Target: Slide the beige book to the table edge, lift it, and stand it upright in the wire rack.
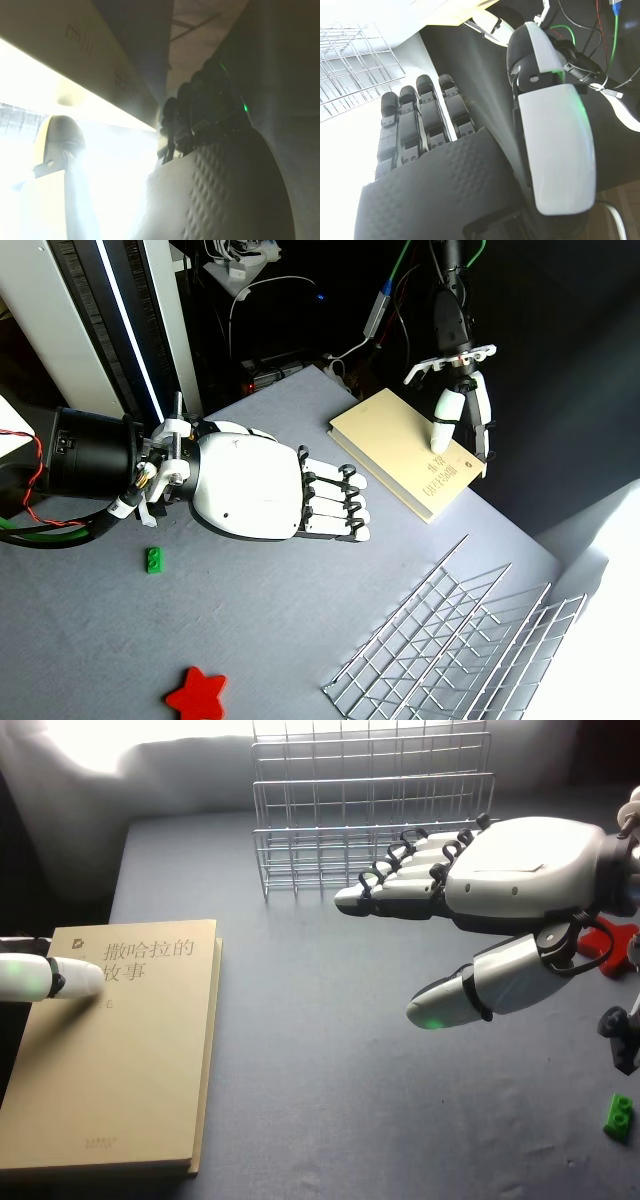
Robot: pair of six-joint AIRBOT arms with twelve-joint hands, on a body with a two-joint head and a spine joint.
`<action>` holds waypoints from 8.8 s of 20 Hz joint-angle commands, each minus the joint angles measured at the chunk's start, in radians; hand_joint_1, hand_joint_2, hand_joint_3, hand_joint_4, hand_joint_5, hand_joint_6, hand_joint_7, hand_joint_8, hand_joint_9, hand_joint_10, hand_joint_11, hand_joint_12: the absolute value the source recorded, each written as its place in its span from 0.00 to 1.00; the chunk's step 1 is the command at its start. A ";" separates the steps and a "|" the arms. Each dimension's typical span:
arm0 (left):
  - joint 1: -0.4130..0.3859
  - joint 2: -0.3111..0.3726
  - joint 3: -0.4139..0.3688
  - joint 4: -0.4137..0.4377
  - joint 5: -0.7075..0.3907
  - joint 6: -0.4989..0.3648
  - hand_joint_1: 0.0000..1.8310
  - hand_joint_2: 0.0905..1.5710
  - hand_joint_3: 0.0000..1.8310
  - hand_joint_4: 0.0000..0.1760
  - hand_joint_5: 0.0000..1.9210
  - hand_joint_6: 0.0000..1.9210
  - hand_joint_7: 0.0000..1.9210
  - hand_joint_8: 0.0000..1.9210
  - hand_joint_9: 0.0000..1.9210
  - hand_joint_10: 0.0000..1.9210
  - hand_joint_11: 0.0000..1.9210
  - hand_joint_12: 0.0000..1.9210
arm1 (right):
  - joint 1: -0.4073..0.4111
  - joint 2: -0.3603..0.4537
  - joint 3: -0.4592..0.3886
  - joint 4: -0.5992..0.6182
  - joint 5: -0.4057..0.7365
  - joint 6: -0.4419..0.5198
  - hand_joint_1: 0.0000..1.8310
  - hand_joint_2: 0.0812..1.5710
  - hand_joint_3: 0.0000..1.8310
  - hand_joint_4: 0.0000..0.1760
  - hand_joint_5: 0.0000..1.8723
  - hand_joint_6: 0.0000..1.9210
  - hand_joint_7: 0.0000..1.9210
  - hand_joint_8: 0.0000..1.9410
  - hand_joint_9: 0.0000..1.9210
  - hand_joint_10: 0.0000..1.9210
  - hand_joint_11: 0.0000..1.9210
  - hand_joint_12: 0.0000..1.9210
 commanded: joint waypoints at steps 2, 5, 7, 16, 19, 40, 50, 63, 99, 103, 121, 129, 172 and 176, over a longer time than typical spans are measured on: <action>-0.008 0.002 0.008 -0.001 -0.076 -0.011 0.39 0.65 0.00 0.20 0.08 0.00 0.10 0.00 0.10 0.00 0.00 0.33 | 0.003 0.006 -0.003 0.029 0.051 0.000 0.09 0.72 0.00 0.00 0.03 0.00 0.07 0.01 0.05 0.00 0.00 0.14; -0.007 0.001 0.008 -0.001 -0.077 -0.011 0.39 0.65 0.00 0.16 0.09 0.00 0.11 0.00 0.11 0.01 0.00 0.36 | 0.002 0.006 -0.004 0.029 0.051 0.000 0.09 0.71 0.00 0.00 0.03 0.00 0.08 0.00 0.04 0.00 0.00 0.15; -0.007 0.000 0.008 -0.001 -0.077 -0.011 0.44 0.66 0.00 0.00 0.13 0.01 0.16 0.01 0.15 0.01 0.00 0.43 | 0.002 0.006 -0.004 0.029 0.051 0.000 0.09 0.71 0.00 0.00 0.03 0.00 0.07 0.00 0.04 0.00 0.00 0.15; -0.008 0.001 0.013 -0.001 -0.080 -0.011 0.73 0.73 0.00 0.00 0.39 0.57 0.47 0.61 0.49 0.67 0.43 0.79 | 0.001 0.006 -0.006 0.029 0.053 -0.002 0.11 0.71 0.00 0.00 0.03 0.00 0.07 0.00 0.04 0.00 0.00 0.14; -0.008 0.003 0.015 -0.001 -0.080 -0.011 0.74 0.73 0.00 0.00 0.38 0.60 0.45 0.64 0.46 0.72 0.43 0.79 | 0.001 0.006 -0.006 0.029 0.053 -0.002 0.10 0.71 0.00 0.00 0.03 0.00 0.07 0.00 0.04 0.00 0.00 0.15; -0.231 0.106 0.001 0.000 -0.125 0.094 0.68 0.74 0.00 0.00 0.38 0.61 0.48 0.67 0.47 0.69 0.40 0.87 | 0.001 0.007 -0.006 0.029 0.057 -0.003 0.11 0.71 0.00 0.00 0.03 0.00 0.06 0.00 0.04 0.00 0.00 0.13; -0.374 0.156 -0.058 0.000 -0.290 0.174 0.74 0.76 0.00 0.00 0.34 0.63 0.42 0.70 0.41 0.79 0.38 0.88 | 0.002 0.009 -0.006 0.029 0.066 -0.002 0.09 0.72 0.00 0.00 0.00 0.00 0.04 0.00 0.02 0.00 0.00 0.07; -0.488 0.192 -0.128 0.124 -0.496 0.148 0.73 0.77 0.00 0.00 0.33 0.64 0.41 0.70 0.41 0.80 0.38 0.89 | 0.020 0.014 -0.006 0.029 0.061 0.017 0.09 0.73 0.00 0.00 0.00 0.00 0.03 0.00 0.02 0.00 0.00 0.08; -0.600 -0.068 0.092 0.665 -0.712 -0.595 0.74 0.76 0.00 0.00 0.35 0.61 0.42 0.69 0.41 0.81 0.37 0.88 | -0.225 0.168 -0.030 0.980 0.579 -0.973 0.08 0.73 0.00 0.00 0.00 0.00 0.03 0.00 0.03 0.00 0.02 0.01; -0.600 -0.109 0.128 0.695 -0.726 -0.630 0.74 0.76 0.00 0.00 0.36 0.61 0.42 0.69 0.40 0.80 0.36 0.88 | -0.225 0.168 -0.030 0.980 0.579 -0.971 0.08 0.72 0.00 0.00 0.00 0.00 0.02 0.00 0.02 0.00 0.00 0.05; -0.563 -0.221 0.256 0.735 -0.797 -0.709 0.74 0.75 0.00 0.00 0.36 0.61 0.43 0.66 0.42 0.79 0.37 0.88 | -0.225 0.168 -0.030 0.973 0.585 -0.969 0.09 0.72 0.00 0.00 0.00 0.00 0.04 0.00 0.03 0.00 0.00 0.07; -0.542 -0.273 0.310 0.735 -0.883 -0.736 0.74 0.76 0.00 0.00 0.35 0.61 0.42 0.69 0.41 0.81 0.37 0.88 | -0.225 0.168 -0.030 0.969 0.588 -0.969 0.09 0.72 0.00 0.00 0.01 0.00 0.05 0.00 0.04 0.00 0.00 0.10; -0.532 -0.318 0.218 0.750 -0.942 -0.696 0.74 0.76 0.00 0.00 0.35 0.61 0.42 0.68 0.41 0.80 0.37 0.88 | -0.315 0.167 -0.032 1.192 1.046 -1.129 0.07 0.73 0.00 0.00 0.00 0.00 0.03 0.00 0.02 0.00 0.01 0.02; -0.512 -0.334 0.233 0.747 -0.959 -0.703 0.74 0.76 0.00 0.00 0.36 0.60 0.43 0.67 0.41 0.80 0.37 0.88 | -0.304 0.167 -0.032 1.192 0.966 -1.132 0.07 0.73 0.00 0.00 0.01 0.00 0.03 0.00 0.02 0.00 0.00 0.05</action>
